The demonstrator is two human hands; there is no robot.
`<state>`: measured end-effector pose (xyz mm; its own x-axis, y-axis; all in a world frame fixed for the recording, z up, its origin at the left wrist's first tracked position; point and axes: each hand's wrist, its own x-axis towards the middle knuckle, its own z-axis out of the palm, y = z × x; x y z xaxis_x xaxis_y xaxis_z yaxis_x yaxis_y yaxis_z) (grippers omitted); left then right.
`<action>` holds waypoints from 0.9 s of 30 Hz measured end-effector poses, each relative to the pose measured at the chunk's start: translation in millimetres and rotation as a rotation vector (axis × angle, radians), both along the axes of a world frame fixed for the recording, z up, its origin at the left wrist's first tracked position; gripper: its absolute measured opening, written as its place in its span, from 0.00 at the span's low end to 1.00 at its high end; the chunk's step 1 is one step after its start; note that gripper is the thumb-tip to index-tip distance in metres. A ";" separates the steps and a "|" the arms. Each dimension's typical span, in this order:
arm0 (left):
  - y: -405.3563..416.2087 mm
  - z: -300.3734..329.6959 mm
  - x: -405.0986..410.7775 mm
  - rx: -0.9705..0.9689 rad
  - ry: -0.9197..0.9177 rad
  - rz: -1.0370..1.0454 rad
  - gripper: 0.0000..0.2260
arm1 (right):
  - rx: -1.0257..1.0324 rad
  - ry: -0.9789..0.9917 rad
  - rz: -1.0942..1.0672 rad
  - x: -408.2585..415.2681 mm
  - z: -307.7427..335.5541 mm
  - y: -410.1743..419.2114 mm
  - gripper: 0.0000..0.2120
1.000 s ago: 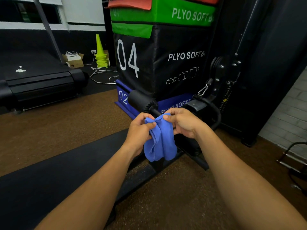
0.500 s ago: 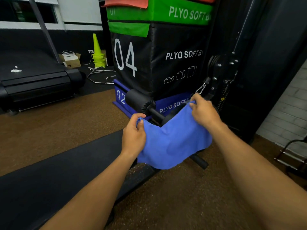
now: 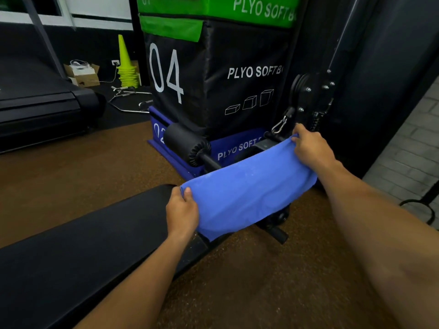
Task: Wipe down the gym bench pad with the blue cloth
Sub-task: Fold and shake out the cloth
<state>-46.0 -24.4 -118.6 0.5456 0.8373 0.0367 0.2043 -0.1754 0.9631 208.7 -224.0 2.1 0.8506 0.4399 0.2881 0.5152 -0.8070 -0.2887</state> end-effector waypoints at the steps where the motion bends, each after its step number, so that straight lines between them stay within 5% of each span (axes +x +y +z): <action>1: -1.0 -4.3 0.9 0.015 0.006 -0.004 0.12 | -0.015 0.007 0.000 3.5 -4.3 0.4 0.04; 6: 0.3 -19.1 5.9 0.038 0.004 0.017 0.13 | -0.019 0.078 -0.030 20.1 -21.3 0.8 0.07; 9: -1.4 -24.6 11.3 -0.026 0.008 0.022 0.14 | 0.079 0.321 -0.070 26.8 -23.8 4.1 0.17; 14: -5.6 -33.2 9.5 -0.580 -0.080 -0.184 0.10 | 0.176 0.872 -0.067 37.1 -28.1 -6.2 0.15; 17: -6.7 -42.2 3.9 -0.791 -0.036 -0.376 0.11 | 0.107 0.847 -0.031 41.2 -31.0 -9.7 0.13; 21: -11.0 -53.7 0.9 -0.806 -0.049 -0.391 0.10 | 0.012 0.665 -0.059 45.3 -39.5 -7.7 0.12; 27: -15.1 -52.2 -2.7 -0.562 -0.129 -0.343 0.10 | -0.101 0.397 -0.031 39.1 -35.6 -1.5 0.13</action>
